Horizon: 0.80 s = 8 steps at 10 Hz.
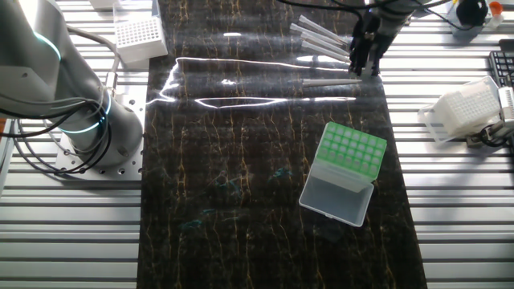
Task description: Insert a large pipette tip into the holder for large pipette tips
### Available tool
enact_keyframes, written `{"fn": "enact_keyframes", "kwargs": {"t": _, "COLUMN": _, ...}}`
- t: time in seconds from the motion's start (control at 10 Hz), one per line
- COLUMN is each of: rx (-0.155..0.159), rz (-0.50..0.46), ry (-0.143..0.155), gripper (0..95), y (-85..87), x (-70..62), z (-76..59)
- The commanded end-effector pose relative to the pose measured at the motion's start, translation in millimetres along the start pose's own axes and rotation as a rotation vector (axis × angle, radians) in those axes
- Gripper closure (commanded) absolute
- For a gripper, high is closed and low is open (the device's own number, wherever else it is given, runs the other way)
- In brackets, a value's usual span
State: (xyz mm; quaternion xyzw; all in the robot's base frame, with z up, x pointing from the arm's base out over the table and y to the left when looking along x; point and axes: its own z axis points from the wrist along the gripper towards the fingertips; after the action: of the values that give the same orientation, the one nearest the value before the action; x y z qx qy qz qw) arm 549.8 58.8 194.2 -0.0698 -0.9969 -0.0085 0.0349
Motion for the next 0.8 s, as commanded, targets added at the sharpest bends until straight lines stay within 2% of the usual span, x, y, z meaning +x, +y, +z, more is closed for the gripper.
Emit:
{"fn": "enact_keyframes", "kwargs": {"t": 0.1, "rx": 0.024, "rz": -0.071, "ry": 0.016, "gripper": 95.0, "y": -2.5, "x": 2.8, "z": -0.2}}
{"fn": "enact_keyframes", "kwargs": {"t": 0.4, "rx": 0.026, "rz": -0.118, "ry": 0.026, "gripper": 95.0, "y": -2.5, "x": 2.8, "z": -0.2}}
{"fn": "enact_keyframes", "kwargs": {"t": 0.6, "rx": 0.027, "rz": -0.120, "ry": 0.055, "gripper": 95.0, "y": -2.6, "x": 2.9, "z": -0.2}}
{"fn": "enact_keyframes", "kwargs": {"t": 0.8, "rx": 0.030, "rz": -0.110, "ry": 0.058, "gripper": 95.0, "y": -2.6, "x": 2.9, "z": -0.2}}
